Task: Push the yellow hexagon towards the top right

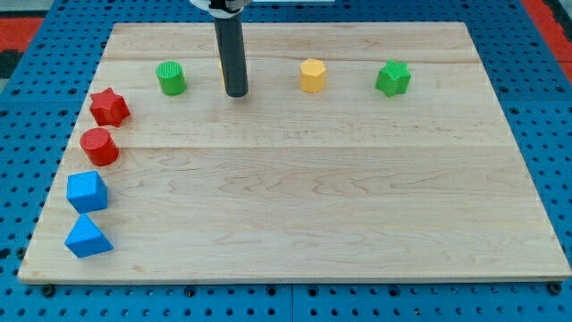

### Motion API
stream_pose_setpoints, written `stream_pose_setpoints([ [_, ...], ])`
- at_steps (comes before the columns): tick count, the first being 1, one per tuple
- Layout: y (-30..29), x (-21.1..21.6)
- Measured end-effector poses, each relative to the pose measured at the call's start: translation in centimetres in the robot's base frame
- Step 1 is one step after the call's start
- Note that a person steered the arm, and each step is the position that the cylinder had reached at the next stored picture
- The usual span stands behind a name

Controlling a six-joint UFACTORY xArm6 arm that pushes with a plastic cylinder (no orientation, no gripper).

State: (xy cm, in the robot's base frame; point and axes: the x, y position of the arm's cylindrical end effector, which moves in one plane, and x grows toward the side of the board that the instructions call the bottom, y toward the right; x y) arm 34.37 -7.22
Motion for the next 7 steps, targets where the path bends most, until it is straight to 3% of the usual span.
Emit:
stream_pose_setpoints([
  [2,1.2,1.0],
  [3,6.7,1.4],
  [5,9.0,1.8],
  [7,15.3,-0.2],
])
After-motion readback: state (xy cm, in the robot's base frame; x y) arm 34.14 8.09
